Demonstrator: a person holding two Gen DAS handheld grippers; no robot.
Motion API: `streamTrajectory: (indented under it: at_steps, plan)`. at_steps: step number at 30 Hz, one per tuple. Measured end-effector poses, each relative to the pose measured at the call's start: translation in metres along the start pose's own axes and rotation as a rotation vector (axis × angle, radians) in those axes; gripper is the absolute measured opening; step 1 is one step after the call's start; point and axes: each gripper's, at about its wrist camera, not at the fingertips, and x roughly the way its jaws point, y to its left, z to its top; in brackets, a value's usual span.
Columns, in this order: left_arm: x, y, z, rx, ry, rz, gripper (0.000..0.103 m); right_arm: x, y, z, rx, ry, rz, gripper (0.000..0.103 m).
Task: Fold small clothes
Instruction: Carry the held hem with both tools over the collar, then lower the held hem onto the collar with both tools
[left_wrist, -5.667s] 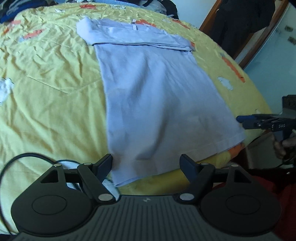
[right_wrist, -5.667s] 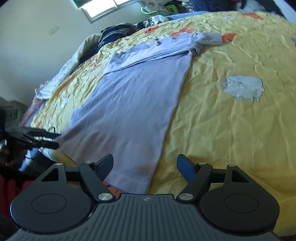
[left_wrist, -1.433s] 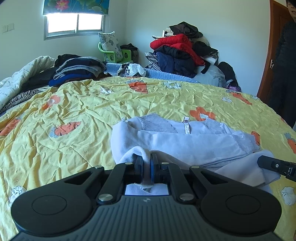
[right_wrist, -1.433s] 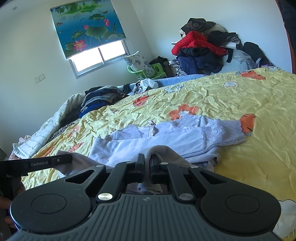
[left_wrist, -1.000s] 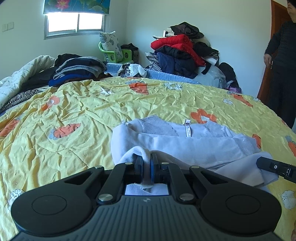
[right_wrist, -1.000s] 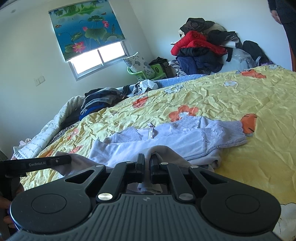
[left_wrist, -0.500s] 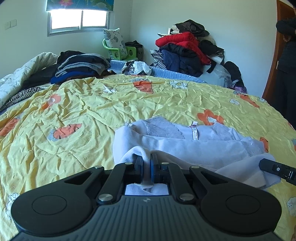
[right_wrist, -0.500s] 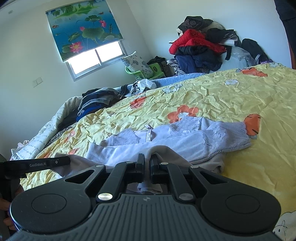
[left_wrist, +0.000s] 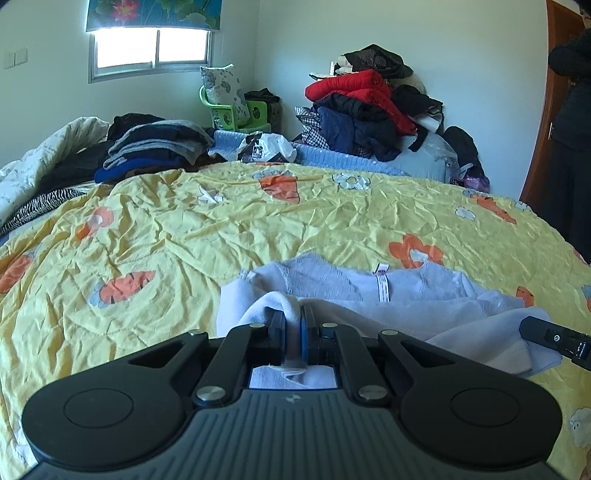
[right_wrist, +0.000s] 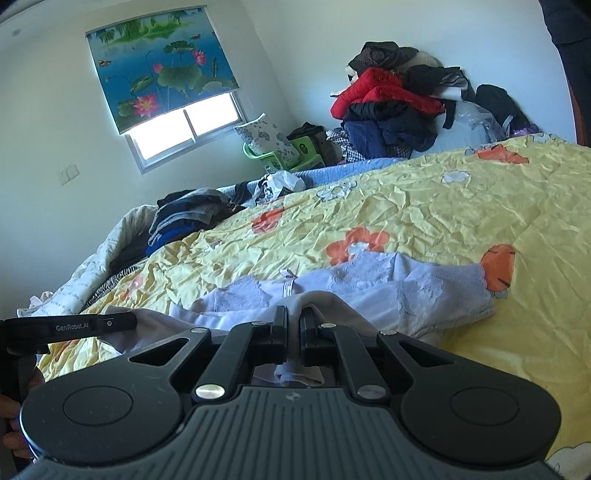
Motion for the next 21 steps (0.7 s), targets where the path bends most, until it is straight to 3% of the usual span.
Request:
streamTrajectory:
  at_steps: [10, 21]
  plan:
    - [0.016, -0.003, 0.02, 0.02, -0.016, 0.016, 0.007, 0.013, -0.001, 0.014, -0.006, -0.018, -0.007, 0.01]
    - [0.073, -0.006, 0.039, 0.016, 0.064, 0.018, 0.007, 0.063, -0.018, 0.028, 0.032, 0.011, -0.04, 0.01]
